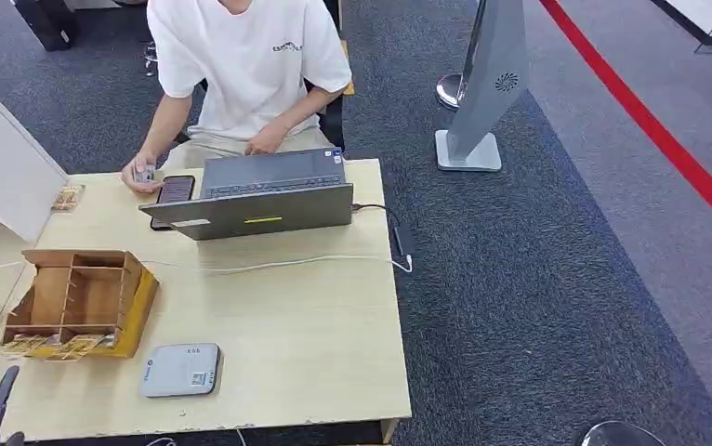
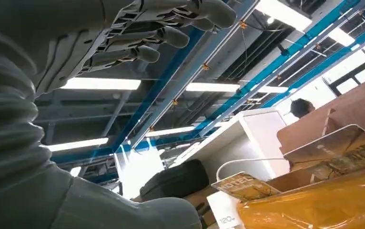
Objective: Pass the card to the sensor for recognition and then transmit it.
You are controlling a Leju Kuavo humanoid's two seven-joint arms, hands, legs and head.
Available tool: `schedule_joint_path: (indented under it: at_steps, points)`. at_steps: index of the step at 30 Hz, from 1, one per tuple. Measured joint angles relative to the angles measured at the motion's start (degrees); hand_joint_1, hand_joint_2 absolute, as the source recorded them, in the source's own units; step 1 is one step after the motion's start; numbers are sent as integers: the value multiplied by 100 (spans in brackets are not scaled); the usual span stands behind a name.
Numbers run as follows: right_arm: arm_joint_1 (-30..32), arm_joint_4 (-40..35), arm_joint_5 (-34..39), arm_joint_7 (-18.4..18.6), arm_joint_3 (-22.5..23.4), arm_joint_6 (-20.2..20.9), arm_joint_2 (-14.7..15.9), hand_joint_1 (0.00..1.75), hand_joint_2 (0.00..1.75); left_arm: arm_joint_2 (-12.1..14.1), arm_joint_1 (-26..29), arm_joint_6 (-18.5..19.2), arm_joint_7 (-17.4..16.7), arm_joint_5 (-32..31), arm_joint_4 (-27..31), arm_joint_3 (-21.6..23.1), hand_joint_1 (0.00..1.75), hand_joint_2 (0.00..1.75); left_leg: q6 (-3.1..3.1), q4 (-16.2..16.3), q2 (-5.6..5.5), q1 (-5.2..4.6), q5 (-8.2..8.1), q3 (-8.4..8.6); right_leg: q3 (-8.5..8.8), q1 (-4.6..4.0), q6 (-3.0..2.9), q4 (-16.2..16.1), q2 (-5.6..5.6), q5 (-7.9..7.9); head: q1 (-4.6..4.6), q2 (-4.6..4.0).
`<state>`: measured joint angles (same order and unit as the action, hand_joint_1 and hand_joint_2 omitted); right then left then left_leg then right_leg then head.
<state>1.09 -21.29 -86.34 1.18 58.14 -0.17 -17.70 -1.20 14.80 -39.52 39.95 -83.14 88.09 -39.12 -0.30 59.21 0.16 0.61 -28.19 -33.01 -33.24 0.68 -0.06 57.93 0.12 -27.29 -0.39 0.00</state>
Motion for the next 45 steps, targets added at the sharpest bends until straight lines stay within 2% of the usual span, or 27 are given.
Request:
schedule_joint_path:
  at_steps: [17, 24, 35, 45]
  points:
    - [-137, 297, -236, -2, -2, -63, 175, 0, 175, -48, -771, 0, 0, -177, -652, 13, 0, 175, 0, 1, 0, -1, 0, 2, 0, 0, -1, 0, 1, 1, -2, 0]
    - [-175, 407, -286, 2, -2, -109, 243, 0, 175, -22, -966, 0, -125, -324, -958, 13, 0, 175, 0, 1, 1, 0, 1, 3, 0, 0, -1, 0, 1, 1, -2, 0]
    - [-196, 516, -312, -15, -2, -98, 306, 0, 175, 87, -1070, -2, -129, -330, -1218, 11, 0, 175, 0, 1, 1, 0, 0, 1, 0, 0, -1, 1, 1, 1, 0, 0]
    - [-205, 568, -365, -20, -33, -98, 343, 0, 175, 249, -1263, -2, -452, -372, -1574, 11, 0, 175, 0, 1, 1, 0, 1, 3, 0, 0, -2, 1, 1, 2, -2, 0]
